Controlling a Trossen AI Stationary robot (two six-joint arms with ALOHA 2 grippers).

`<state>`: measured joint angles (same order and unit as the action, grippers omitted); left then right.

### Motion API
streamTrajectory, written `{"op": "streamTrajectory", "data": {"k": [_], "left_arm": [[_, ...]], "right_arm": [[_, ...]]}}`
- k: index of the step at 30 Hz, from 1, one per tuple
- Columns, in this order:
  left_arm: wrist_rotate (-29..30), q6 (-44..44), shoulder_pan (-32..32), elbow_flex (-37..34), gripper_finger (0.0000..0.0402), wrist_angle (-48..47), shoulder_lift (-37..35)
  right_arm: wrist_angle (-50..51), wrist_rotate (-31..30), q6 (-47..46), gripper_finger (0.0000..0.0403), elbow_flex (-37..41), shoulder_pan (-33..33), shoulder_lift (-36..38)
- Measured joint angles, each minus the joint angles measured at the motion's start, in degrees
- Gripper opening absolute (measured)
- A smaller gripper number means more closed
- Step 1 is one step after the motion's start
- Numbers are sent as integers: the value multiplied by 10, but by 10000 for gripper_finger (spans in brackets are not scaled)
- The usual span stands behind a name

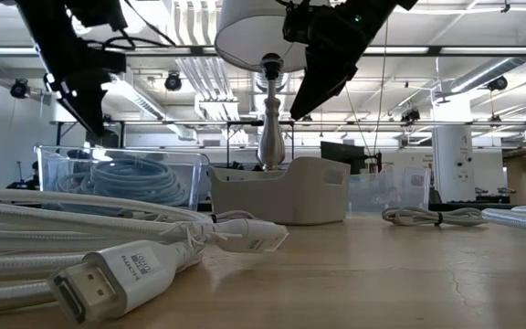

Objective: Pick & Place USB Port
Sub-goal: Put the left white HDMI cable into the gray bin

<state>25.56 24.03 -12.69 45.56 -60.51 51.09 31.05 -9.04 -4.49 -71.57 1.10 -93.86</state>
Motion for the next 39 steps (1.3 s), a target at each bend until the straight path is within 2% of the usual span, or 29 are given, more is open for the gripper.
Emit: {"op": "streamTrajectory", "data": {"k": [6, 15, 22, 30, 39], "left_arm": [[0, -12, 0, 32, 222, 20, 0], [-29, -122, 6, 29, 218, 142, 5], [-86, -170, 17, 29, 206, 205, 6], [-109, -170, 17, 29, 202, 220, 21], [-199, -213, 28, 29, 202, 284, 66]], "right_arm": [[0, 0, 0, 166, 0, 0, 0], [0, 0, 1, 166, 5, 0, 0], [0, 0, 0, 166, 9, 0, 0], [0, 0, 0, 166, 12, 0, 0], [0, 0, 0, 166, 12, 0, 0]]}}
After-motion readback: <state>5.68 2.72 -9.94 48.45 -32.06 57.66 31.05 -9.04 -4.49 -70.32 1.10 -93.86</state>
